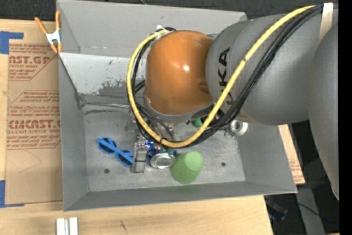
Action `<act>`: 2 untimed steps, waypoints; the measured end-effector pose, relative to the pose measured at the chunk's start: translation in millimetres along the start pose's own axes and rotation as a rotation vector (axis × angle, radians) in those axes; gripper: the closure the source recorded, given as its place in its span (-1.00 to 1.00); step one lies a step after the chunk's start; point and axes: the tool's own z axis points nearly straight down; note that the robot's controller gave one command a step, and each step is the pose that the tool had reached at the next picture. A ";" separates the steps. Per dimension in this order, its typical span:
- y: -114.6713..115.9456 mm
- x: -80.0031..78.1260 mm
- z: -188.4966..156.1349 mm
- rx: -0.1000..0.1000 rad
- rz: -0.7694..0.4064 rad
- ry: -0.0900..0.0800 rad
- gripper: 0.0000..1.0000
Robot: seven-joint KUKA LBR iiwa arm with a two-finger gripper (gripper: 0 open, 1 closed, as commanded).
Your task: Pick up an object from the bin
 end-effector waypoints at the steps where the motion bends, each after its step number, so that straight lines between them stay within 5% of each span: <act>1: -44.3 4.0 120.2 0.005 0.064 0.010 -1.00; 2: 23.3 -23.9 154.6 -0.002 0.074 0.000 -1.00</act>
Offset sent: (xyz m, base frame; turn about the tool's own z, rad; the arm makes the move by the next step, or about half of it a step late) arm -0.0037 -0.0426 -0.1151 0.0625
